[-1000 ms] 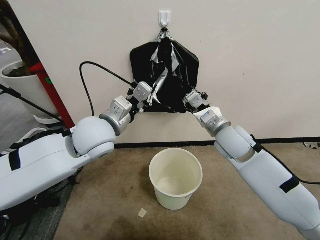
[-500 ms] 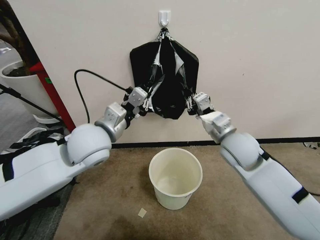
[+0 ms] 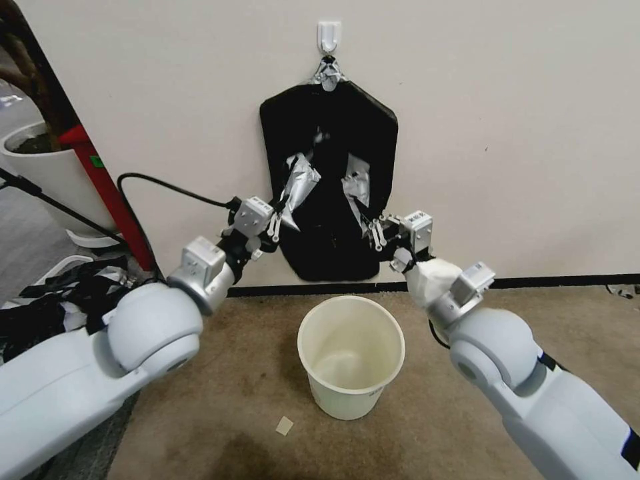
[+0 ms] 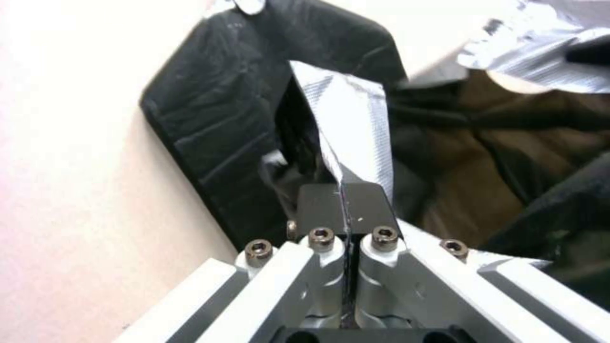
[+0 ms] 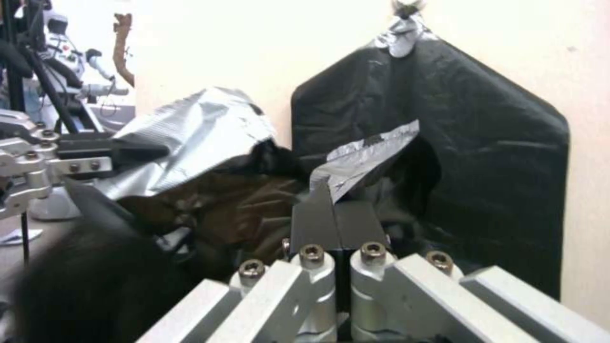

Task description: Place a trash bag onto the trash bin.

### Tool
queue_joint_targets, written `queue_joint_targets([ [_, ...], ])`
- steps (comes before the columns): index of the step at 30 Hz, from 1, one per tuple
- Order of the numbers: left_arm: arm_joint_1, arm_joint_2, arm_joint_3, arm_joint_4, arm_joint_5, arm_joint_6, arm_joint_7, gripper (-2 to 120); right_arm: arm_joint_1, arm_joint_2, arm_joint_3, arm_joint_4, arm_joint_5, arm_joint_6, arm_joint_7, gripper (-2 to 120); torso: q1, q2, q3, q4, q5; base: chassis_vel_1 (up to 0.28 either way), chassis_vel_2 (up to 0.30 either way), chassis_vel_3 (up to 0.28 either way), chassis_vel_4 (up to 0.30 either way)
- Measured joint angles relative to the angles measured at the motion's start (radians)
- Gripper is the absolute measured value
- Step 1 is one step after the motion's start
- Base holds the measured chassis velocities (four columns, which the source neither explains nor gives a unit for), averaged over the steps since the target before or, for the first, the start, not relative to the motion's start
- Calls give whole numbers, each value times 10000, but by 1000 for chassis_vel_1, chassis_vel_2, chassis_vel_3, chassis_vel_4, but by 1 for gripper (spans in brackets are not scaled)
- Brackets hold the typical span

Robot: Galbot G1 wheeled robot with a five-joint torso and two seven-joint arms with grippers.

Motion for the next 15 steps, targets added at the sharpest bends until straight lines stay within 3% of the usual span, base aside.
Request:
queue_joint_targets([
  [9, 882, -261, -389, -109, 504, -350, 136, 0, -1565, 340, 904, 465, 88, 155, 118, 0, 0, 0, 0, -1, 1, 0, 0, 0, 0],
  [15, 1244, -947, -152, 438, 1047, -621, 212, 0, -2534, 736, 1283, 355, -426, 542, -26, 0, 0, 0, 1, -1, 0, 0, 0, 0, 0],
])
